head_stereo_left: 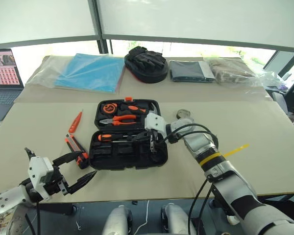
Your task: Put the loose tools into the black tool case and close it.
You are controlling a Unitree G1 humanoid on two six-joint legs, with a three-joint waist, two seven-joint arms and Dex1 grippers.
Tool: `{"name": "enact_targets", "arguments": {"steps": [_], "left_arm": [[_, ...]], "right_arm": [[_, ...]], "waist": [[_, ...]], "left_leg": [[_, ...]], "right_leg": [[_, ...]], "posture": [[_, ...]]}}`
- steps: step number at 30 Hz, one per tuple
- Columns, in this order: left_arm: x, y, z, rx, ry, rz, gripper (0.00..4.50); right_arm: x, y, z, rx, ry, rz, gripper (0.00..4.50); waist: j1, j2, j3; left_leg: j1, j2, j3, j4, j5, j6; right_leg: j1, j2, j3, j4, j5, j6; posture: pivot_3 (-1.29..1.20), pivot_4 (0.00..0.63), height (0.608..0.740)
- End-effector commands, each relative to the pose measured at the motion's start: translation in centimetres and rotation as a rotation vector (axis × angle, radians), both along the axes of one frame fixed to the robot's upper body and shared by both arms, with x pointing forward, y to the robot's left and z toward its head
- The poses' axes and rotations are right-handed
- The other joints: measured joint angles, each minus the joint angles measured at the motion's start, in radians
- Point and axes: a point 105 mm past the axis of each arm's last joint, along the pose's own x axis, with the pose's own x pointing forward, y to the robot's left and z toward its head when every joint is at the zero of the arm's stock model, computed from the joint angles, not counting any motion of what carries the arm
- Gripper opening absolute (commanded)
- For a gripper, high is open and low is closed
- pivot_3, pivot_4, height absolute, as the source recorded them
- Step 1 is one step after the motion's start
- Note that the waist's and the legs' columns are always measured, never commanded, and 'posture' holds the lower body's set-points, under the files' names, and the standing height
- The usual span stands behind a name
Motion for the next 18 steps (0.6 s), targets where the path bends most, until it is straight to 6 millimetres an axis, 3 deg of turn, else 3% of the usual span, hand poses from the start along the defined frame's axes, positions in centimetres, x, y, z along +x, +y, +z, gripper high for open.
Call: {"name": "enact_targets", "arguments": {"steps": [1,4,5,6,8,12,17,18], "left_arm": [[-0.2,0.5,0.9,0.019,-0.059,0.032,4.50],[-0.4,1.2,0.8,0.013,-0.067,0.076,4.50],[-0.7,2.3,0.7,0.004,-0.061,0.136,4.50],[-1.0,3.4,0.5,-0.007,-0.053,0.196,4.50],[-1.7,5.3,0.3,-0.018,-0.045,0.300,4.50],[-4.7,10.0,-0.9,-0.004,-0.015,0.579,4.50],[-6.8,12.7,-1.8,-0.001,0.027,0.775,4.50],[-7.0,13.3,-1.8,-0.005,0.035,0.822,4.50]], "right_arm": [[-1.0,0.3,1.4,0.123,-0.008,0.029,0.04],[-1.6,-0.1,4.6,0.299,-0.036,0.044,0.04],[-2.3,-1.0,5.7,0.343,-0.035,0.064,0.59],[-2.9,-1.9,6.4,0.366,-0.039,0.076,0.71],[-4.0,-3.3,7.2,0.388,-0.057,0.083,1.43],[-6.0,-7.5,6.6,0.403,-0.125,0.016,2.74],[-7.1,-11.9,5.0,0.482,-0.153,-0.078,4.41],[-7.2,-12.8,4.9,0.520,-0.176,-0.127,4.41]], "waist": [[0.000,0.000,0.000],[0.001,0.000,0.000],[0.001,0.000,0.000],[0.002,0.000,0.001],[0.005,0.000,0.001],[0.008,-0.002,-0.001],[0.011,-0.003,0.000],[0.012,-0.003,-0.001]], "left_leg": [[0.000,0.000,0.000,0.000,0.000,0.000],[-0.004,0.000,0.000,-0.001,-0.001,-0.001],[-0.006,0.000,0.001,-0.001,-0.001,-0.001],[-0.009,0.000,0.001,-0.001,0.000,-0.001],[-0.012,0.000,0.001,-0.001,-0.001,-0.001],[-0.011,0.000,0.001,0.000,-0.004,0.000],[-0.011,-0.001,0.002,0.002,-0.006,0.000],[-0.011,-0.001,0.002,0.002,-0.006,0.000]], "right_leg": [[0.000,0.000,0.000,0.000,0.000,0.000],[-0.004,0.000,0.000,-0.001,0.002,0.003],[-0.006,0.000,0.000,0.000,0.002,0.004],[-0.008,0.000,0.000,0.000,0.003,0.005],[-0.010,-0.001,0.000,-0.001,0.003,0.005],[-0.009,-0.001,-0.002,-0.003,0.002,0.006],[-0.008,-0.002,-0.001,-0.004,-0.003,0.005],[-0.008,-0.002,-0.001,-0.004,-0.004,0.003]], "posture": [[0.00,0.150,0.740],[0.00,0.150,0.740],[0.00,0.150,0.740],[0.00,0.150,0.740],[0.00,0.150,0.740],[0.00,0.150,0.740],[0.00,0.150,0.740],[0.00,0.150,0.740]]}}
